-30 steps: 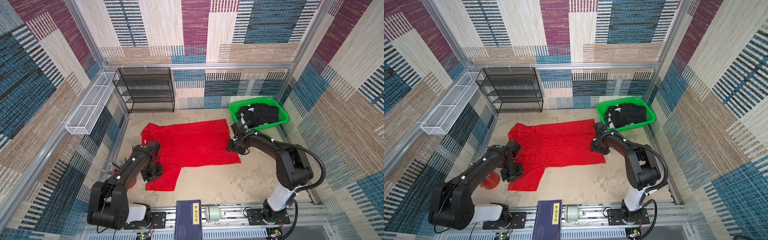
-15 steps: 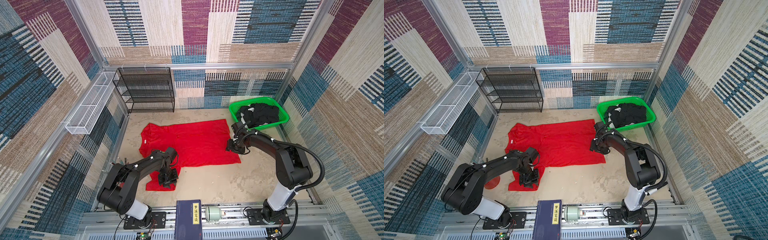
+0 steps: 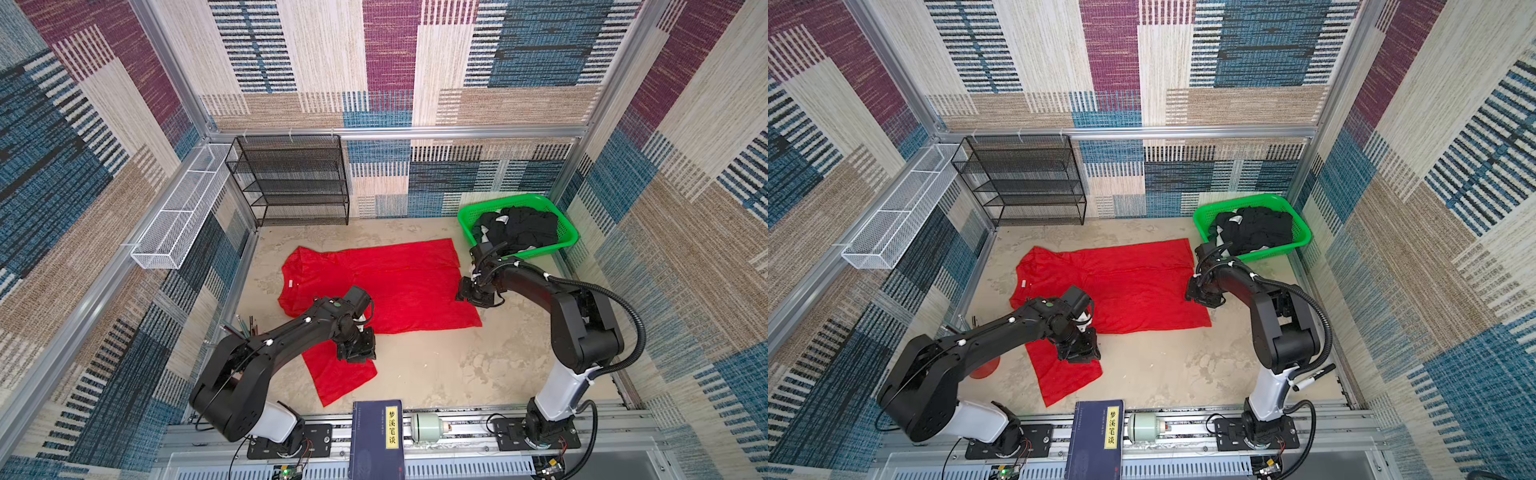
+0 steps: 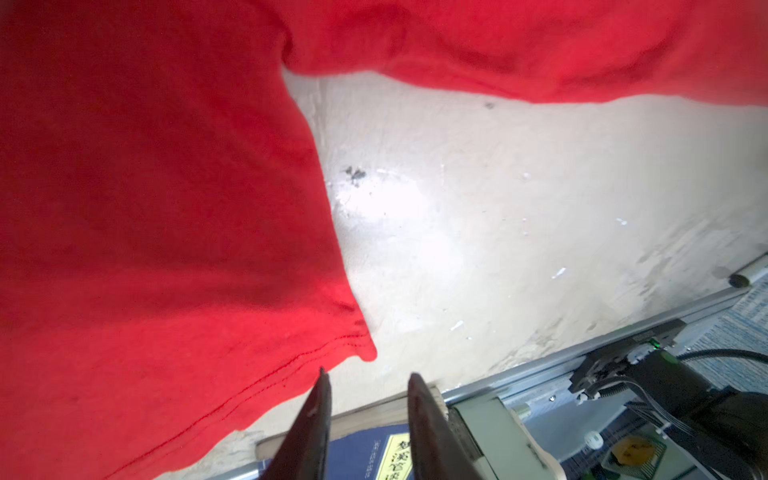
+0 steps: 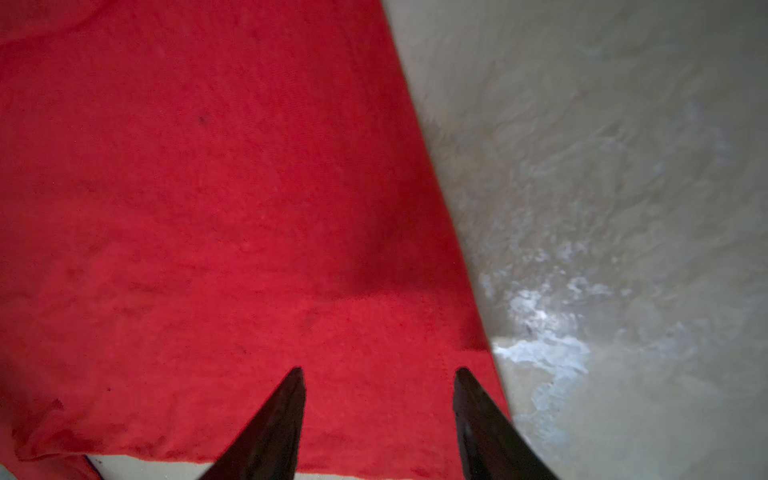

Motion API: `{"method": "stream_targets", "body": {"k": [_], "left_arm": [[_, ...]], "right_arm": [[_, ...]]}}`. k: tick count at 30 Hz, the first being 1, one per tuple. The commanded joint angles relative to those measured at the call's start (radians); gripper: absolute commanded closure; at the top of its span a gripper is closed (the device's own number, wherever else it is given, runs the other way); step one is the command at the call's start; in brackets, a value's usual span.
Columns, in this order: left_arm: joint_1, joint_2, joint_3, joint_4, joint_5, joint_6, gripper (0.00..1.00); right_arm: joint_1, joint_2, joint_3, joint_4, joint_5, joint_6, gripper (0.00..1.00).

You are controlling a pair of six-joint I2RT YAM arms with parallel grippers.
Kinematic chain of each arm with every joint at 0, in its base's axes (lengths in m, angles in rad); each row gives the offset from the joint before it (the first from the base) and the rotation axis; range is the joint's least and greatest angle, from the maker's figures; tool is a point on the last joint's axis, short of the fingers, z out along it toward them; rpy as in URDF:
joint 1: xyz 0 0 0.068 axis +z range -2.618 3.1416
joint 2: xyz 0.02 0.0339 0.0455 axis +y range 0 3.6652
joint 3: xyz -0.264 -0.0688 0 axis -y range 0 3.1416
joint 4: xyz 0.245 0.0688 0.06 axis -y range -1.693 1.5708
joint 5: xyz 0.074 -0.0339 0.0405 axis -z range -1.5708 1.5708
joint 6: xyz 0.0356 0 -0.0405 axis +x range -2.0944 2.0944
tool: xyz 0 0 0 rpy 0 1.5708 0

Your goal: Fold and stack the t-shirts

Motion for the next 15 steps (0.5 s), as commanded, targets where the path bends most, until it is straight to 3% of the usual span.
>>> {"method": "stream_targets", "body": {"k": [1, 6, 15], "left_arm": [[0.018, -0.051, -0.042, -0.184, -0.182, -0.176, 0.66], [0.025, -0.111, -0.109, -0.323, -0.26, -0.318, 0.64], [0.038, -0.185, -0.227, -0.281, -0.223, -0.38, 0.64]], "right_arm": [[-0.001, 0.005, 0.002, 0.024, -0.011, -0.006, 0.41], [-0.004, 0.014, 0.008, 0.025, -0.018, -0.014, 0.42], [-0.004, 0.017, 0.02, 0.013, -0.017, -0.023, 0.42]]}}
